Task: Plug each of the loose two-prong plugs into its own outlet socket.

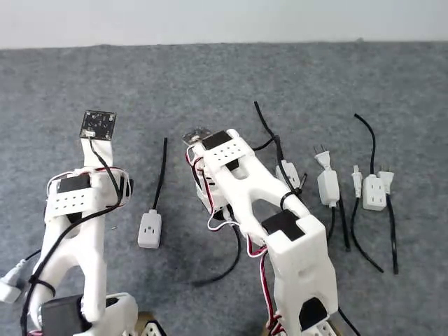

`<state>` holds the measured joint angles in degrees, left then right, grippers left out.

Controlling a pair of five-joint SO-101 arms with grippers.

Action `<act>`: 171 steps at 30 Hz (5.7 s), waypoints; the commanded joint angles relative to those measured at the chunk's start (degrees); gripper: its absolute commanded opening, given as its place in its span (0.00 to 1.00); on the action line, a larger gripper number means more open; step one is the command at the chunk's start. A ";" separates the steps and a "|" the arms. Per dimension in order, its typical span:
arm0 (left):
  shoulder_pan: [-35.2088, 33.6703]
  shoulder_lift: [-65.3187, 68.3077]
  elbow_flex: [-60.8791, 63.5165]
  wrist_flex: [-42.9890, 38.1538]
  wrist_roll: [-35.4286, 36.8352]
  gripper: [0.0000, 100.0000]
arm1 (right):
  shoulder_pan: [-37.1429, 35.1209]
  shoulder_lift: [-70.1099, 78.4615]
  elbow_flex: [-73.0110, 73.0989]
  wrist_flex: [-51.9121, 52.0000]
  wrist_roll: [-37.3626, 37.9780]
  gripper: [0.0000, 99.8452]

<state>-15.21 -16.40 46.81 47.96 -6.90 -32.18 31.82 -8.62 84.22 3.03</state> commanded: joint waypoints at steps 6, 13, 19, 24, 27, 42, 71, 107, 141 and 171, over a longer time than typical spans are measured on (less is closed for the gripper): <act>5.71 -2.64 -5.67 -1.23 -0.62 0.19 | -0.13 -7.25 -22.07 14.64 8.00 0.01; 12.04 -3.69 -21.58 9.32 -0.44 0.19 | 1.98 -17.89 -28.92 18.59 10.55 0.01; 19.16 -16.35 -28.18 13.80 -0.79 0.19 | 3.03 -29.14 -28.66 18.68 15.21 0.01; 22.51 -28.57 -25.80 14.33 -0.79 0.19 | 1.45 -36.44 -24.00 18.77 15.21 0.01; 23.38 -34.29 -23.96 15.47 -0.79 0.19 | -2.07 -39.96 -18.11 18.68 15.21 0.01; 27.60 -49.49 -9.89 14.68 -0.44 0.19 | -11.03 -50.77 -6.15 18.68 15.65 0.01; 33.76 -58.73 -2.77 15.30 1.14 0.19 | -11.03 -51.38 -3.69 18.86 15.56 0.01; 27.60 -58.81 6.55 3.87 3.60 0.19 | -11.30 -54.55 -2.46 18.77 15.21 0.01; 31.12 -58.73 1.98 11.87 3.16 0.19 | -10.95 -55.16 -0.44 18.86 15.21 0.01; 35.96 -58.81 -0.84 14.68 3.25 0.19 | -10.95 -55.69 0.00 18.86 15.30 0.01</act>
<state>20.31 -75.30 47.87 62.37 -4.26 -42.99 -21.71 -8.09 100.66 18.15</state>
